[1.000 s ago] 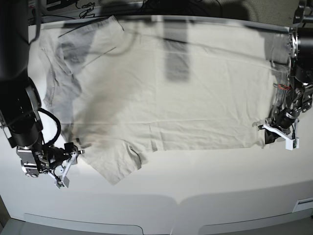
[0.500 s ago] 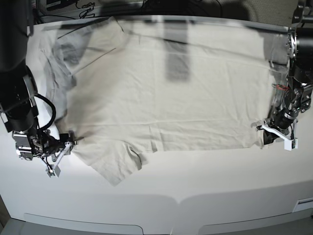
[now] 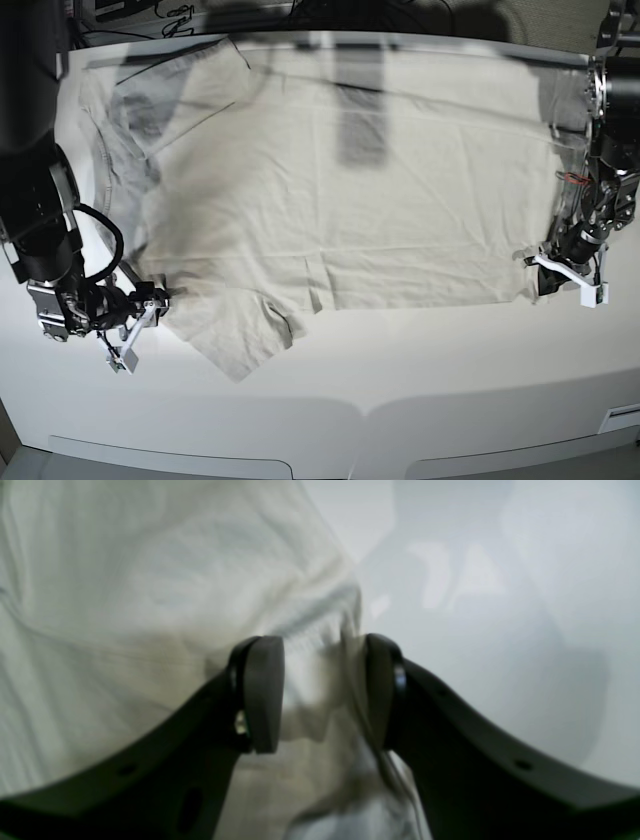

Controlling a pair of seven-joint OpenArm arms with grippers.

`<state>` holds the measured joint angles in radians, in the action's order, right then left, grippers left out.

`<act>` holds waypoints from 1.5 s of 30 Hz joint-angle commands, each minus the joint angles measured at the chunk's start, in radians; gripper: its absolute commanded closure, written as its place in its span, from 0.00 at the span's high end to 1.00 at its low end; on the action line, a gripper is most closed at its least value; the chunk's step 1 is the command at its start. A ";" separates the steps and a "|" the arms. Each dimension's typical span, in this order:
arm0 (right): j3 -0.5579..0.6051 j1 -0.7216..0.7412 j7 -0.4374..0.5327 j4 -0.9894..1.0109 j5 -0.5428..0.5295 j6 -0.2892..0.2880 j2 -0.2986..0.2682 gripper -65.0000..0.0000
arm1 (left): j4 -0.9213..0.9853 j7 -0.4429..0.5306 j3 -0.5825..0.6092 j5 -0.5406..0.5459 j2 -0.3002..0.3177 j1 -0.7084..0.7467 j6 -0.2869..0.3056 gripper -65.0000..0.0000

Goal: Fold the T-shirt properly
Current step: 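Hold both hem corners and lift them off the table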

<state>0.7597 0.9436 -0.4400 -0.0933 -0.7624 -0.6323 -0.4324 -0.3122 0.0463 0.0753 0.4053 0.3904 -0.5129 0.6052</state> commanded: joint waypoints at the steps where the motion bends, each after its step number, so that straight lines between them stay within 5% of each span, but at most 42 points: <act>1: -0.002 0.046 0.013 -0.008 -0.008 0.000 -0.014 0.41 | 0.005 -0.082 0.004 -0.038 -0.003 0.000 -0.006 0.00; 11: -0.001 0.010 0.034 -0.007 0.000 0.024 -0.016 0.41 | 0.005 -0.075 0.004 -0.039 -0.002 0.000 -0.006 0.00; 17: -0.001 -0.010 0.148 -0.007 0.094 0.082 -0.017 0.41 | 0.005 -0.075 0.004 -0.090 -0.003 0.000 -0.006 0.00; 21: -0.002 0.009 0.175 -0.008 0.097 0.058 -0.015 0.41 | 0.005 -0.071 0.004 -0.117 -0.003 0.000 -0.006 0.00; 36: -0.001 -0.034 0.169 -0.007 0.105 0.093 0.003 0.41 | 0.005 -0.072 0.004 -0.117 -0.008 0.002 -0.006 0.00; 42: -0.002 -0.057 0.129 -0.007 0.085 0.048 0.014 0.41 | 0.005 -0.071 0.004 -0.117 -0.008 0.011 -0.006 0.00; 45: -0.001 -0.057 0.052 -0.007 0.034 -0.020 0.023 0.34 | 0.005 -0.068 0.004 -0.117 -0.008 0.011 -0.006 0.00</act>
<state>0.7589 0.8761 -0.3450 -0.0986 -0.7288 -0.6296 -0.4126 -0.3141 0.0761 0.0753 0.3374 0.3847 -0.5079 0.6025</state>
